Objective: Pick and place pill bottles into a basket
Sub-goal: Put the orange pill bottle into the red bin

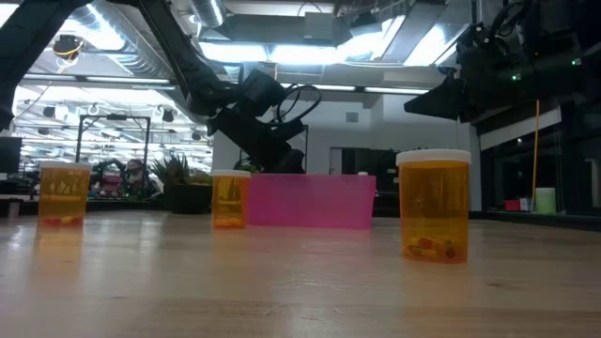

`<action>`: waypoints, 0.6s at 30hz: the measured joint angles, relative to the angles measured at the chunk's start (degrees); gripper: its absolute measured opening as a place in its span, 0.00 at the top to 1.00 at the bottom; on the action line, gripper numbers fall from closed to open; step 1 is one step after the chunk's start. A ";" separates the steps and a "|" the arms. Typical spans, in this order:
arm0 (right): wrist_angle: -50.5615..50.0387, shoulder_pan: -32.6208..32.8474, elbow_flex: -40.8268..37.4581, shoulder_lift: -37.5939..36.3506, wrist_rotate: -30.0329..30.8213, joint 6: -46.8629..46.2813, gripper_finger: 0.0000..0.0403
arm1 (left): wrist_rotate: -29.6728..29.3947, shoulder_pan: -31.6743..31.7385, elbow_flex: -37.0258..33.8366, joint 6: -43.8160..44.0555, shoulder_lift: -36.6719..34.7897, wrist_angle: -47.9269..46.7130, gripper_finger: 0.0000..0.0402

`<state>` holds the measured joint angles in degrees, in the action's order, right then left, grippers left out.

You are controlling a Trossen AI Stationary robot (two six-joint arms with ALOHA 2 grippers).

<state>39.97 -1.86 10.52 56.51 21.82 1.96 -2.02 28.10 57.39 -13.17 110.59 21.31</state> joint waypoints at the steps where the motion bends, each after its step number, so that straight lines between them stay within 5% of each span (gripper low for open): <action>1: 0.00 0.01 0.00 0.00 0.00 0.00 0.91 | 0.00 0.00 0.00 0.02 0.00 -0.11 0.44; 18: 0.00 -0.01 0.00 0.00 0.00 -0.15 0.91 | 0.09 -0.02 0.00 0.77 0.00 -0.56 0.36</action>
<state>39.97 -1.87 10.52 56.51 21.82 1.80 -1.93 28.07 57.39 -12.40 110.59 20.75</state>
